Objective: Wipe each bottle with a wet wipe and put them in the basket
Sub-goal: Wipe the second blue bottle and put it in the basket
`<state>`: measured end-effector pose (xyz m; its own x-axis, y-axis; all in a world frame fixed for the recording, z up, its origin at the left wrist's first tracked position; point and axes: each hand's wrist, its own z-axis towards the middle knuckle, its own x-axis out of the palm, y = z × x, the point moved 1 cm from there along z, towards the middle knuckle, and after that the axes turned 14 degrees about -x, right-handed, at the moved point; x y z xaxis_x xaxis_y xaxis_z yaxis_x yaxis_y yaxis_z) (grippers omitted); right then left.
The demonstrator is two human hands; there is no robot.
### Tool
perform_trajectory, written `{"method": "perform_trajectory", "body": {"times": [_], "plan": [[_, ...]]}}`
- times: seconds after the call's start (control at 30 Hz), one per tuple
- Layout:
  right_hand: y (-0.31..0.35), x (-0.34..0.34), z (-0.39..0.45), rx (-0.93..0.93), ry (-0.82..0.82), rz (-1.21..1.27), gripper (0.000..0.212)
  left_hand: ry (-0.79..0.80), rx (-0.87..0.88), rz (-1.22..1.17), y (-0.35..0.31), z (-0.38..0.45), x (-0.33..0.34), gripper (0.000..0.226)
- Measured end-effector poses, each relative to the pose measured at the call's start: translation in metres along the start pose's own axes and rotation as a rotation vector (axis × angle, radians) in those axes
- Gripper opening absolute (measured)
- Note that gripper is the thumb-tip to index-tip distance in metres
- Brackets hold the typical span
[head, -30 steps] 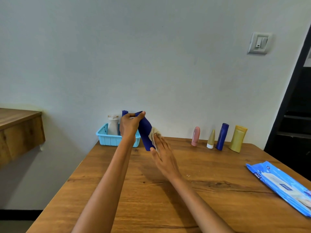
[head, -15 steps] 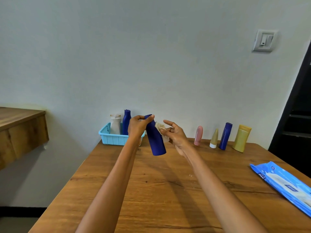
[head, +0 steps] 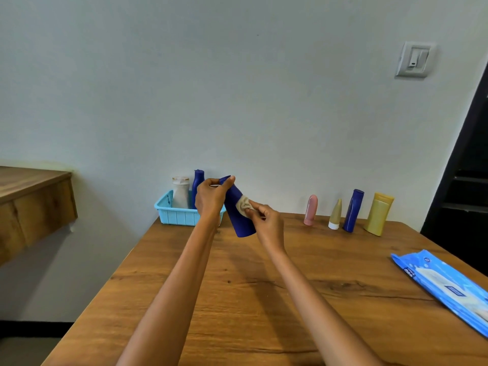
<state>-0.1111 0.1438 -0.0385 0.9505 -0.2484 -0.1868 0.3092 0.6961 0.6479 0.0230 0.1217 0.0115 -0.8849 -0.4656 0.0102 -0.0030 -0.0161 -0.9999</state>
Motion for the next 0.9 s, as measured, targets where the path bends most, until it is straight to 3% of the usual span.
{"method": "perform_trajectory", "body": {"times": [0.17,0.33,0.43,0.6,0.73,0.9], "plan": [[-0.016,0.000,-0.014,0.213,-0.022,0.153,0.029,-0.094,0.016,-0.031,-0.005,-0.003,-0.009,0.043],[-0.011,0.017,-0.002,0.660,-0.264,0.534,0.011,-0.159,0.115,-0.017,-0.007,-0.007,-0.011,0.043],[-0.008,0.023,0.002,0.774,-0.315,0.640,0.011,-0.165,0.214,0.100,-0.008,-0.012,-0.006,0.039],[-0.013,0.028,0.004,0.778,-0.292,0.500,0.015,-0.119,0.280,0.193,-0.005,-0.008,-0.003,0.035],[-0.008,0.033,0.025,0.612,-0.233,0.375,0.016,-0.023,0.358,0.170,-0.014,0.009,-0.013,0.031],[0.000,0.048,0.063,0.451,-0.169,0.306,0.020,0.010,0.467,0.398,-0.023,0.053,-0.023,0.034]]}}
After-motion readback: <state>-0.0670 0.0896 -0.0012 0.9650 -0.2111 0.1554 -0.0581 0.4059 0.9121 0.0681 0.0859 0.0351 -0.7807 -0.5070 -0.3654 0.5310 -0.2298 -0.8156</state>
